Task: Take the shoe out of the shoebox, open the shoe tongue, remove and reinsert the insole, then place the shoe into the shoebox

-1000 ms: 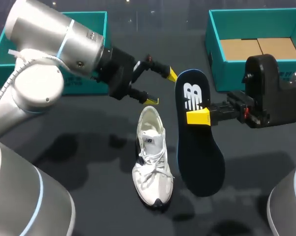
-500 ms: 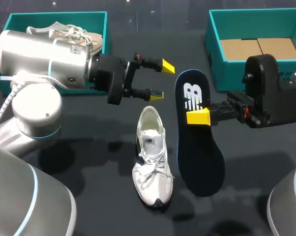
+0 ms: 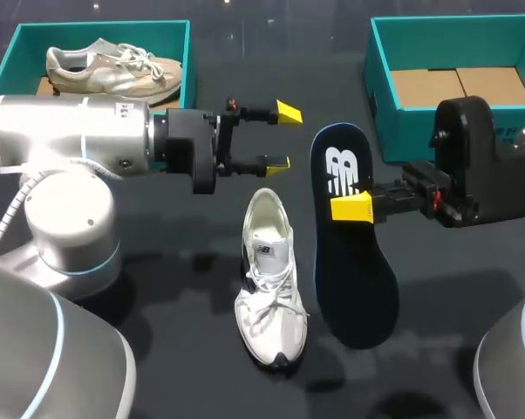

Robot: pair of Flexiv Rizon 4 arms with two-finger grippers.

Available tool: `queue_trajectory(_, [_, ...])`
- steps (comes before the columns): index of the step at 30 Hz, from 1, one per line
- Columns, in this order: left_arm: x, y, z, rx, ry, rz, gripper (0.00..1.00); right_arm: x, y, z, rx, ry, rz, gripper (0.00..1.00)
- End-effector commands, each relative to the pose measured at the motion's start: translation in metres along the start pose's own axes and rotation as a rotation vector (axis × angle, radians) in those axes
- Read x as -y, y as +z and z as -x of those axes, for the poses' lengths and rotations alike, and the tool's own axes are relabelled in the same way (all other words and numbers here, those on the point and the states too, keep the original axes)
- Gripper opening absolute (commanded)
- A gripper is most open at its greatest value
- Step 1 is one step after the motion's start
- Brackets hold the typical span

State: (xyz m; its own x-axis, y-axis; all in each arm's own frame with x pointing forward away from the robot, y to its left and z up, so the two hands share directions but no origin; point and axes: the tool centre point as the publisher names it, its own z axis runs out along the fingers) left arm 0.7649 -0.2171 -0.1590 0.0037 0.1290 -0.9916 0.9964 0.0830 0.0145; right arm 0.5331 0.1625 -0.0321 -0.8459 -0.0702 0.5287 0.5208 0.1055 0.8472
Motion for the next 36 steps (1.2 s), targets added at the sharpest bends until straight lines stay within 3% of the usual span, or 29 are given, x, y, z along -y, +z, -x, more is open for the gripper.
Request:
queue_trajectory(1, [0.000, -0.010, -0.005, 0.043, 0.007, -0.005, 1.00, 0.006, -0.002, -0.008, 0.016, 0.000, 0.010, 0.00])
queue_trajectory(6, [-0.004, -0.015, -0.002, 0.061, 0.010, 0.005, 1.00, 0.006, -0.002, -0.008, 0.016, 0.000, 0.010, 0.00])
queue_trajectory(18, [-0.008, -0.017, 0.001, 0.061, 0.019, 0.007, 1.00, -0.023, -0.013, 0.073, -0.055, 0.215, 0.034, 0.00])
queue_trajectory(19, [-0.008, -0.017, 0.001, 0.061, 0.019, 0.007, 1.00, -0.023, -0.015, 0.081, -0.031, 0.224, 0.007, 0.00])
queue_trajectory(31, [-0.008, -0.017, 0.001, 0.061, 0.019, 0.007, 1.00, -0.023, -0.015, 0.081, -0.031, 0.224, 0.007, 0.00])
queue_trajectory(36, [-0.008, -0.017, 0.001, 0.061, 0.019, 0.007, 1.00, -0.038, -0.031, 0.120, -0.003, 0.335, 0.046, 0.00])
